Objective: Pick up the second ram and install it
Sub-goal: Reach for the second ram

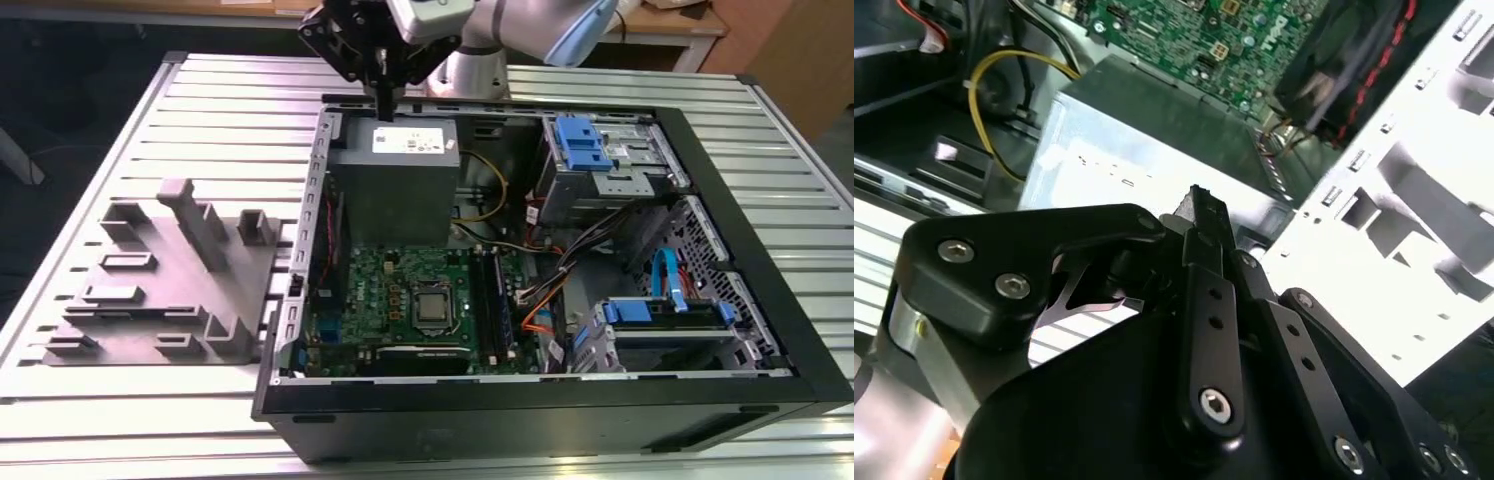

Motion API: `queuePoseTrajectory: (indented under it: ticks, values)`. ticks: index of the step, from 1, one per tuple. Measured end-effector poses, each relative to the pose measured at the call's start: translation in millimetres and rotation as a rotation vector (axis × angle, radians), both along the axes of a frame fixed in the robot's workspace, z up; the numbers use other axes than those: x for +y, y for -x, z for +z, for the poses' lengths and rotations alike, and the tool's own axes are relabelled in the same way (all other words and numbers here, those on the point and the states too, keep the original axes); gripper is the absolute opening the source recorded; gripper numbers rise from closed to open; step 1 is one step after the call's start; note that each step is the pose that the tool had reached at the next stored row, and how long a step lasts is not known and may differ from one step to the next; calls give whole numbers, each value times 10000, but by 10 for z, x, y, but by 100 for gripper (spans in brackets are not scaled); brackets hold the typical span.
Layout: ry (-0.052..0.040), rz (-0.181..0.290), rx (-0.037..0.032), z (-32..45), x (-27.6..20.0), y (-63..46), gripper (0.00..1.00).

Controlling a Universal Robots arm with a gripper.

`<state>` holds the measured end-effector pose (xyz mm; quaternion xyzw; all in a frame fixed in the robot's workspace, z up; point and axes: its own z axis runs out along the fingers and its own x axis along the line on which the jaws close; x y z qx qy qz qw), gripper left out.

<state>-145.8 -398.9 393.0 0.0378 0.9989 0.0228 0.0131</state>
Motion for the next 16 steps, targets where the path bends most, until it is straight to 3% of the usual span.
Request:
queuePoseTrajectory:
  ticks: [16]
  values:
    - [-1,0,-3,-3,0,356,7]
